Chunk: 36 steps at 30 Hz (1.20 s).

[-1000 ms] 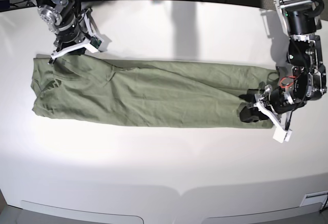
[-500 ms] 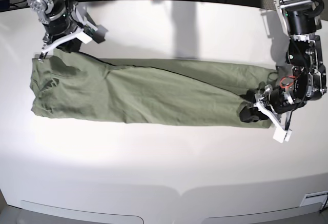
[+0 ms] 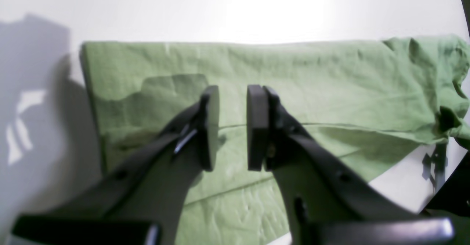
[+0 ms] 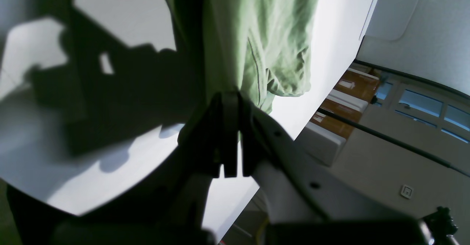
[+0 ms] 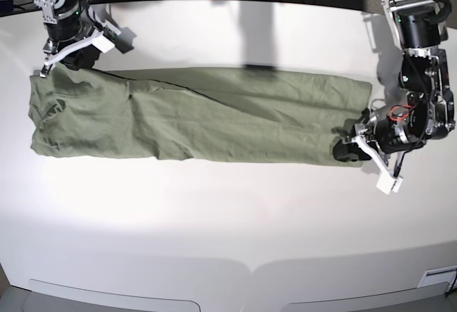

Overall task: Fold the T-shirt properly
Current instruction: 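Grasp the strip's other end with the left gripper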

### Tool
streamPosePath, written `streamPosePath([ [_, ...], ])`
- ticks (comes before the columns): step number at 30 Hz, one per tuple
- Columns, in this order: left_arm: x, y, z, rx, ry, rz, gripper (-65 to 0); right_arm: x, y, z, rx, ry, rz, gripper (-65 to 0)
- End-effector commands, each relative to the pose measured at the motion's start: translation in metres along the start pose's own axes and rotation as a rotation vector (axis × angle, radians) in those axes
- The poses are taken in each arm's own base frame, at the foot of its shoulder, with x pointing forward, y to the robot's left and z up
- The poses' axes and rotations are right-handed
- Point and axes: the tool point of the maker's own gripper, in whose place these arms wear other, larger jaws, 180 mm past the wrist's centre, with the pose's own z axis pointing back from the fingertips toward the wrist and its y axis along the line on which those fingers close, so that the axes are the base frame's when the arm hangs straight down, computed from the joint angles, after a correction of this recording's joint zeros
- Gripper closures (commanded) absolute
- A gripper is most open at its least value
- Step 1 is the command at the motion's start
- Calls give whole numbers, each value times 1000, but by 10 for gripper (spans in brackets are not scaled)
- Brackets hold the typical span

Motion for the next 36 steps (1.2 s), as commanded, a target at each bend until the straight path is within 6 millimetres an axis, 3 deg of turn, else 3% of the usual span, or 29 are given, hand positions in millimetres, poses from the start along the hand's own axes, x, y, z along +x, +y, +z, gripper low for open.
streamPosePath([
  [1, 17, -4, 5, -12, -46, -23, -133, 1, -13, 1, -42, -12, 6, 0],
  [5, -3, 13, 3, 80, 17, -60, -124, 2, -13, 1, -42, -16, 6, 0],
  [8, -4, 31, 7, 174, 18, -121, -124, 2, -13, 1, -41, -16, 7, 0],
  [10, 10, 30, 12, 183, -22, -151, -124, 2, -13, 1, -40, -16, 5, 0],
  [14, 42, 9, 29, 163, -94, -310, -125, 3, -12, 1, -36, -21, 2, 0],
  [17, 50, 12, 39, 209, -97, -366, -125, 2, -12, 1, -36, -20, 2, 0],
  [21, 33, 24, 40, 247, -41, -370, -145, 3, -12, 1, -36, -21, 2, 0],
  [27, 20, 25, 39, 242, -29, -358, -305, 7, -6, 2, -27, -22, -26, 0],
  [36, -11, 44, 30, 258, 15, -311, -311, 7, -6, 2, -26, -19, -29, 0],
])
